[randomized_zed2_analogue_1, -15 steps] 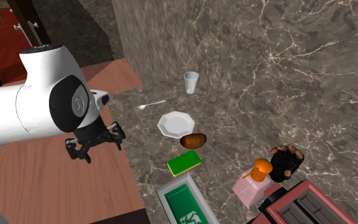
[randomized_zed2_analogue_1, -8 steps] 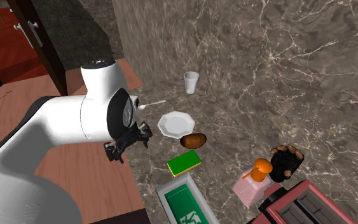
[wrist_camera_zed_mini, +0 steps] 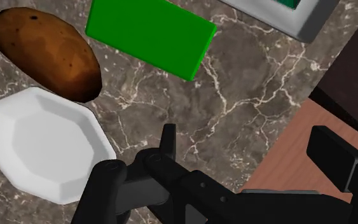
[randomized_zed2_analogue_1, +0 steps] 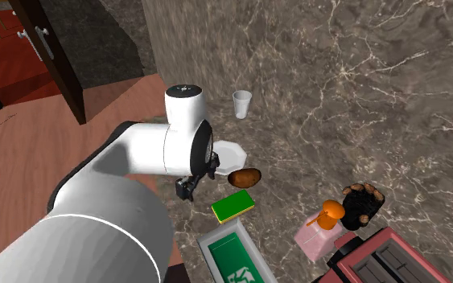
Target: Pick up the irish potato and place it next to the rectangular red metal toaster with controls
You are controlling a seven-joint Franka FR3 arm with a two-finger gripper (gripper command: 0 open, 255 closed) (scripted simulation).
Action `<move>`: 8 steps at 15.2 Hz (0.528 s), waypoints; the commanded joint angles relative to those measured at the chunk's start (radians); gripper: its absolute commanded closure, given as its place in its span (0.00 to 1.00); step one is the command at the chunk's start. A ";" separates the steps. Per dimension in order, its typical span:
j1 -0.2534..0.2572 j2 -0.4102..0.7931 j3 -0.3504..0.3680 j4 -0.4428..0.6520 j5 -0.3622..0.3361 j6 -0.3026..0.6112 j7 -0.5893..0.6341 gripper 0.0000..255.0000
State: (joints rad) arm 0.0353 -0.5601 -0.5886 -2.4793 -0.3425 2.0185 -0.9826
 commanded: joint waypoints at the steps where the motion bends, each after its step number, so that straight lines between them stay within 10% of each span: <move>1: 0.028 0.069 -0.074 0.032 0.005 0.055 -0.109 0.00; 8: 0.198 0.390 -0.347 0.201 0.213 0.205 -0.545 0.00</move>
State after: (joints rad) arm 0.2086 -0.2176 -0.8975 -2.2990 -0.1740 2.2032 -1.4490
